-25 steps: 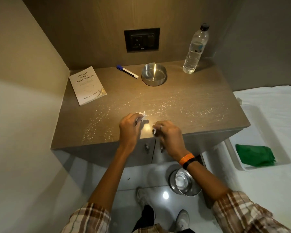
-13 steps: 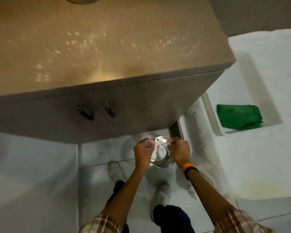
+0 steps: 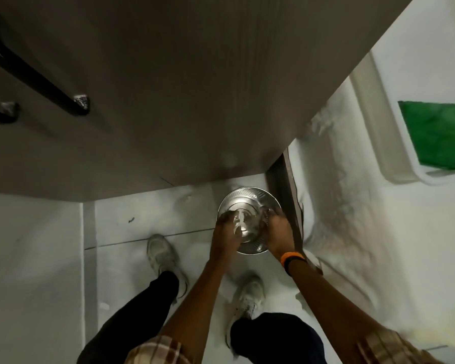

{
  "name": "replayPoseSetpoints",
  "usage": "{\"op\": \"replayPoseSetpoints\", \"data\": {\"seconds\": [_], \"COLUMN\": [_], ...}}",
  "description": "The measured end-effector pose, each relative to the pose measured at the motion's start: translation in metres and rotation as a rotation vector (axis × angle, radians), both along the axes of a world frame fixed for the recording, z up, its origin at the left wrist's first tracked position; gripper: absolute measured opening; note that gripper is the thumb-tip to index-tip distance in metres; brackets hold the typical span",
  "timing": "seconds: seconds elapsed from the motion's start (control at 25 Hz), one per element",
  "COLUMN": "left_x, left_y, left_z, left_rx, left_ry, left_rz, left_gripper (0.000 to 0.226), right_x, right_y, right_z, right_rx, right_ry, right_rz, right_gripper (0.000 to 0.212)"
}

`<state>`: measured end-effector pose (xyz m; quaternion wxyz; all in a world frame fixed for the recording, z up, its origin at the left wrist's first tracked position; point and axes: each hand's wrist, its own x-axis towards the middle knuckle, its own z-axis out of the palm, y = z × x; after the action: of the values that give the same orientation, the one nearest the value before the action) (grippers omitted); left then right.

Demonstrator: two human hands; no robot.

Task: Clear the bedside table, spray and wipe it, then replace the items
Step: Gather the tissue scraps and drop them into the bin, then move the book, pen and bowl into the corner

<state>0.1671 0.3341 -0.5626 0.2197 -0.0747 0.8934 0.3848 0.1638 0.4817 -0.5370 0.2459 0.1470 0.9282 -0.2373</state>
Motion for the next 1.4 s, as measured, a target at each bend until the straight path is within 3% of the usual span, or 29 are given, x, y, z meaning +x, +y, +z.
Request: {"op": "replayPoseSetpoints", "data": {"seconds": [0.16, 0.28, 0.4, 0.6, 0.76, 0.96, 1.16, 1.4], "left_x": [0.005, -0.001, -0.015, -0.061, -0.102, -0.143, -0.199, -0.284], "left_y": [-0.027, -0.046, -0.074, -0.128, -0.180, -0.255, -0.354, -0.454], "left_z": [0.098, 0.210, 0.328, 0.499, 0.570, 0.583, 0.562, 0.541], "left_rx": [-0.239, -0.290, -0.260, -0.363, -0.523, -0.607, -0.582, -0.571], "left_ry": [0.394, 0.591, 0.780, 1.013, 0.955, 0.850, 0.687, 0.545], "left_rz": [-0.185, -0.218, -0.199, -0.067, -0.022, 0.080, 0.138, 0.076], "left_gripper": [0.058, 0.066, 0.071, 0.073, 0.083, 0.082, 0.081, 0.066], "right_x": [0.003, 0.003, -0.010, -0.073, -0.132, -0.182, -0.238, -0.333], "right_y": [-0.019, -0.039, -0.061, -0.101, -0.145, -0.226, -0.330, -0.431], "right_z": [0.091, 0.199, 0.316, 0.486, 0.556, 0.576, 0.550, 0.538], "right_rx": [0.119, 0.211, 0.145, 0.086, 0.158, 0.098, -0.205, -0.215], "right_ry": [0.302, 0.532, 0.705, 0.974, 1.019, 1.008, 0.745, 0.549], "right_rz": [0.176, 0.284, 0.266, 0.351, 0.458, 0.512, 0.492, 0.456], "right_gripper": [0.035, 0.057, 0.082, 0.086, 0.095, 0.092, 0.081, 0.050]}}
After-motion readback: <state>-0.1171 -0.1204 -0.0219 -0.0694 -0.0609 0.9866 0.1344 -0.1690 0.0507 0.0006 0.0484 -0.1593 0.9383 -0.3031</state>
